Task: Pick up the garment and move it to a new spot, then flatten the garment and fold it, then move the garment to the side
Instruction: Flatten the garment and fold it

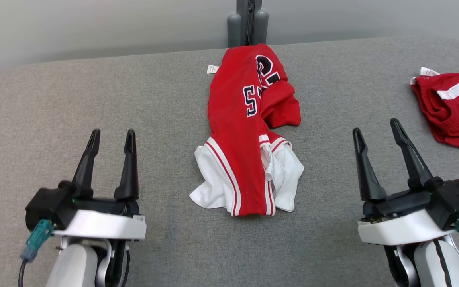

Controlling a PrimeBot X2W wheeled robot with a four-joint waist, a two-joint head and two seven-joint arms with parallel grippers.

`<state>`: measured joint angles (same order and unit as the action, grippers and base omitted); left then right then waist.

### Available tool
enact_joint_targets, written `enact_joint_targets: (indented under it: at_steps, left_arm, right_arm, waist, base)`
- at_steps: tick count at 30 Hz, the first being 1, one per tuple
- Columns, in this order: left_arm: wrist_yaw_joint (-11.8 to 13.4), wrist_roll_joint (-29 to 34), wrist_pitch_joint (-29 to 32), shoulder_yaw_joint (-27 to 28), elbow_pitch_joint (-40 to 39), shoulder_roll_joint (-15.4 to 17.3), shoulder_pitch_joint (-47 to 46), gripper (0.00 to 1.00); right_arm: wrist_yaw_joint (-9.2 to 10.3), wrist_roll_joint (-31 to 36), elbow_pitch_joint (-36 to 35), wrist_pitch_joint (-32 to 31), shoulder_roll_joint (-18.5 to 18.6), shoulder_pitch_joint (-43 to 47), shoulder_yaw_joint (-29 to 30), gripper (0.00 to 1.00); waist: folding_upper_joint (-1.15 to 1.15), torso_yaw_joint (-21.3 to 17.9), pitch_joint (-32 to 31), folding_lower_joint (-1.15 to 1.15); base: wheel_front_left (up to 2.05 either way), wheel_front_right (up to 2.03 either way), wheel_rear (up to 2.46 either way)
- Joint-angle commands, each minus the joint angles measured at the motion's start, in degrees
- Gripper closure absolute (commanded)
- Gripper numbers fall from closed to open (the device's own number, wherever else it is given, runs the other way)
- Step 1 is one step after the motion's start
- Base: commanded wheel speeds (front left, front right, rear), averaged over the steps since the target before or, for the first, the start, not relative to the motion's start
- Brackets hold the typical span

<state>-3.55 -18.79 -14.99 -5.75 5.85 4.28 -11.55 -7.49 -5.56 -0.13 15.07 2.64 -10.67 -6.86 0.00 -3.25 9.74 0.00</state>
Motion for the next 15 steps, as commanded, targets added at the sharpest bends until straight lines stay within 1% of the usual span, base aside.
enact_joint_targets:
  at_steps: [1,8,12,15]
  left_arm:
    - [-0.43,0.33,-0.21,0.77,-0.29,-0.26,1.15,0.00]
    - [-2.33,3.92,-0.21,2.46,-0.87,-1.21,5.10,0.00]
    - [-2.68,3.04,-0.21,2.14,-0.68,-1.25,5.24,0.00]
    - [-2.42,2.30,-0.21,1.67,-0.68,-1.25,4.92,0.00]
  right_arm:
    - [-0.02,-0.20,-0.19,-0.02,0.38,0.82,0.41,0.00]
    - [-0.02,-0.63,0.16,-0.02,0.37,1.54,0.35,0.00]
    - [-0.02,-0.61,0.32,-0.02,0.36,1.28,0.18,0.00]
    - [-0.02,-0.51,0.43,-0.02,0.36,1.20,0.34,0.00]
  waist:
    - [0.00,-0.07,-0.13,0.00]
    - [0.00,-0.75,-0.37,0.00]
    - [0.00,-0.86,-0.42,0.00]
    - [0.00,-0.82,-0.45,0.00]
  base:
    - [0.00,0.00,0.00]
    - [0.00,0.00,0.00]
    - [0.00,0.00,0.00]
    - [0.00,0.00,0.00]
